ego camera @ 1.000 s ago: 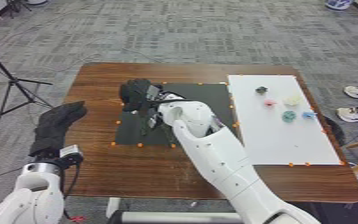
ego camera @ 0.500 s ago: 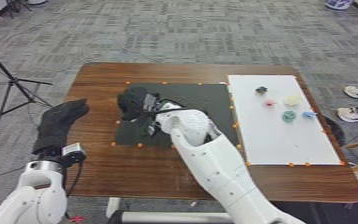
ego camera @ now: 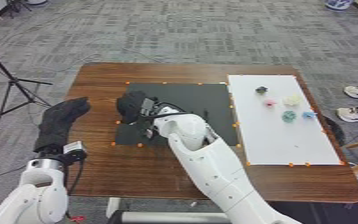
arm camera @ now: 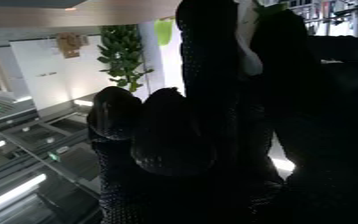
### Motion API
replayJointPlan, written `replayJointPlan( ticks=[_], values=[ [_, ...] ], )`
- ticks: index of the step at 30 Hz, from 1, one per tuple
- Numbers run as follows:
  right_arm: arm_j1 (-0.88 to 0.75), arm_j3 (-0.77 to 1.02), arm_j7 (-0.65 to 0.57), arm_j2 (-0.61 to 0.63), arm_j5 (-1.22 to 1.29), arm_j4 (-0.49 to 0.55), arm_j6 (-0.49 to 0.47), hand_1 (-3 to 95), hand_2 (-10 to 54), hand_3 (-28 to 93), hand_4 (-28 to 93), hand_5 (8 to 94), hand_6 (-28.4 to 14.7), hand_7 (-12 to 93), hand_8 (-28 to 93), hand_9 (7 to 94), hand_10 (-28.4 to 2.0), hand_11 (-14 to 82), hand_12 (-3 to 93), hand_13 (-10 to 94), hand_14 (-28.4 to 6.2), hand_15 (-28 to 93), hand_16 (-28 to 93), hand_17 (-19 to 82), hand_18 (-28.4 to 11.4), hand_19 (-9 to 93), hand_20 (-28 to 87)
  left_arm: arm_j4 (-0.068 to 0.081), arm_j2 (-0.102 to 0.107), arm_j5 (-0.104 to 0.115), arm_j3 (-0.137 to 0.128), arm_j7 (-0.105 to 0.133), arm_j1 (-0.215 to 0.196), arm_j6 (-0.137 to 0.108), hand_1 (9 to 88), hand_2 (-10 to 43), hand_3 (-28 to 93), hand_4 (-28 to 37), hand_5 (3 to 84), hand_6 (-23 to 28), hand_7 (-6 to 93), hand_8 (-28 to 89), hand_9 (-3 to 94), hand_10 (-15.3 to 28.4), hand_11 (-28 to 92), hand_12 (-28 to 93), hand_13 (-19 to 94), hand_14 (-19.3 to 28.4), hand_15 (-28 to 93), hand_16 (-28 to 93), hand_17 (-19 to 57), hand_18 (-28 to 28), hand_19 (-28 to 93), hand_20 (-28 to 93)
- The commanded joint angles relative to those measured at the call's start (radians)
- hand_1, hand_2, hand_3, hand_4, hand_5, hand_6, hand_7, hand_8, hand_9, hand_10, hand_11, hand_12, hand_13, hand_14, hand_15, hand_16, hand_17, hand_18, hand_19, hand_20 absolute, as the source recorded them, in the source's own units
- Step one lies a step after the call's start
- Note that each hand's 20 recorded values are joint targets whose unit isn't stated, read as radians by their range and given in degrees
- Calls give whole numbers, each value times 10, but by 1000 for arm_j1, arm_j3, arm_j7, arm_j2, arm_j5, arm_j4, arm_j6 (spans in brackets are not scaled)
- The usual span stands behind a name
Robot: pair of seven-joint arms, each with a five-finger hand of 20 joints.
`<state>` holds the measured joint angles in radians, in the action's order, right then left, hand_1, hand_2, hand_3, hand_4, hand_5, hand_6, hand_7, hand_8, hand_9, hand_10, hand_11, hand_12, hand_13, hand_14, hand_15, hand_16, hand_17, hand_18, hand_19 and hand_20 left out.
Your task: Arrange flowers
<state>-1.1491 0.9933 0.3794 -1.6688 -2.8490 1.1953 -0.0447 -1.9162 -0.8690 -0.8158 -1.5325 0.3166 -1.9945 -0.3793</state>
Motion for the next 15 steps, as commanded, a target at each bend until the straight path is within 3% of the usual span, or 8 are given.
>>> replayJointPlan(
  ticks=[1, 6, 15],
  values=[
    [6, -5, -15, 9, 12, 0, 11, 528, -95, 645, -233, 753, 37, 364, 4, 925, -64, 198, 240, 824, -66, 762, 400, 428, -239, 893, 570, -6, -12, -1, -6, 4, -13, 7, 275, 159, 722, -278, 531, 27, 206, -82, 535, 137, 214, 135, 419, 156, 193, -10, 94, 95, 79, 175],
    [6, -10, -22, 12, 18, 1, 9, 516, -95, 627, -208, 748, 30, 356, 10, 917, -68, 202, 234, 824, -68, 765, 397, 427, -239, 894, 571, -7, -13, -4, -6, 5, -14, 3, 259, 103, 731, -267, 527, 30, 203, -81, 531, 136, 215, 137, 415, 158, 193, -9, 90, 96, 79, 174],
    [7, -21, -48, 21, 34, 8, 5, 492, -95, 622, -198, 725, 22, 349, 14, 901, -76, 201, 226, 816, -71, 773, 398, 423, -241, 896, 573, -10, -17, -3, -11, 11, -21, 9, 254, 82, 732, -256, 525, 30, 202, -79, 529, 136, 217, 137, 413, 158, 191, -7, 86, 98, 82, 172]
  ],
)
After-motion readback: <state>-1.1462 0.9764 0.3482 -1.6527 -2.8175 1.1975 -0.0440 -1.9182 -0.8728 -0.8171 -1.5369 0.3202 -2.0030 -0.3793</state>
